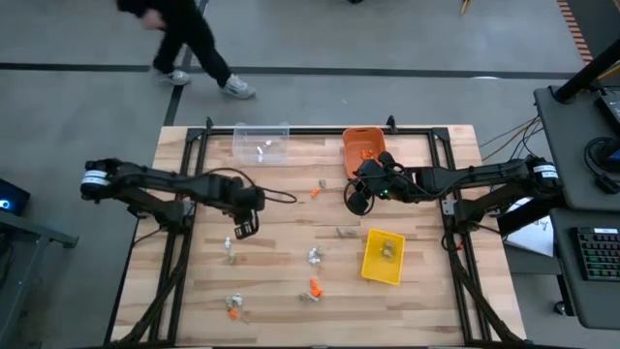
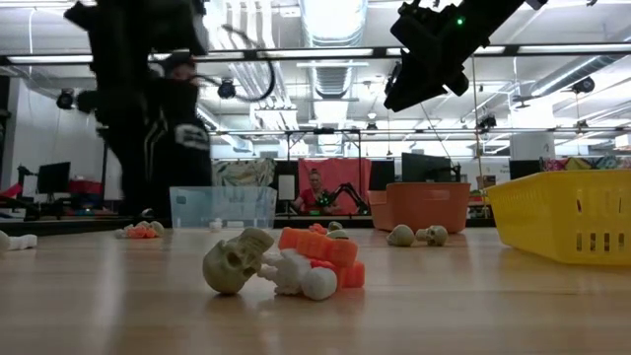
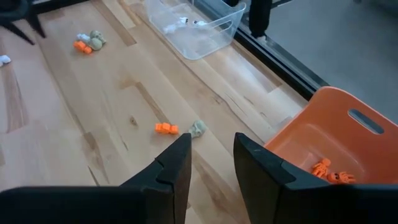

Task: Sort Halloween decoration
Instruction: Put the orange skeleton toy into the orange bin

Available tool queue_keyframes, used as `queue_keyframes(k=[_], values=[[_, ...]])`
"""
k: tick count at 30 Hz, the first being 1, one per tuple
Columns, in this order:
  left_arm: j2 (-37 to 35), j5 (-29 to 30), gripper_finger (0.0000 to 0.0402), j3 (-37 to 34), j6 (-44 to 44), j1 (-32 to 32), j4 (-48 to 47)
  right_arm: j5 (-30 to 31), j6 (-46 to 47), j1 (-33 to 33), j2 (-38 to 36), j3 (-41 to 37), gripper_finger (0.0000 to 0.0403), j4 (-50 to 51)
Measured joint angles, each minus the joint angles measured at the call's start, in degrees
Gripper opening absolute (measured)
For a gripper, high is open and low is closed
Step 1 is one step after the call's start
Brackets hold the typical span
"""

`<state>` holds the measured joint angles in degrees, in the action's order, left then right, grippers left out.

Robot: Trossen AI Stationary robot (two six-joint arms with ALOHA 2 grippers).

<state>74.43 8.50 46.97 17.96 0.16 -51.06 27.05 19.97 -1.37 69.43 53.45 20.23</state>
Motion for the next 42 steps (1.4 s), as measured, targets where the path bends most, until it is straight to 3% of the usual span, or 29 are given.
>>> queue_keyframes(k=[3, 10, 16, 21, 29, 42], values=[[-0.17, 2.94, 0.0064, -3.57, 0.62, 0.04, 1.12, 0.0, 0.0, 0.0, 0.0, -0.03, 0.0107, -0.01], [-0.14, 3.49, 0.0064, -9.94, 1.03, 0.14, 8.41, 0.01, 0.0, 0.0, 0.0, -0.17, 0.0108, -0.42], [-0.17, 10.93, 0.0076, -9.44, 1.26, 0.2, 8.94, 0.0, -0.49, 0.0, 0.0, -0.26, 0.0114, -2.62], [-0.17, 14.27, 0.0111, -9.4, 1.0, 0.4, 9.04, 0.0, -0.57, 0.0, 0.0, -0.26, 0.011, -2.76], [-0.17, 14.11, 0.0168, -10.68, 0.58, 0.46, 9.98, 0.01, -0.68, 0.0, 0.0, -0.35, 0.011, -2.69], [-0.17, 14.17, 0.0156, -11.44, 1.47, 0.42, 11.68, 0.0, -1.15, -0.02, 0.0, -1.69, 0.0115, -2.69]])
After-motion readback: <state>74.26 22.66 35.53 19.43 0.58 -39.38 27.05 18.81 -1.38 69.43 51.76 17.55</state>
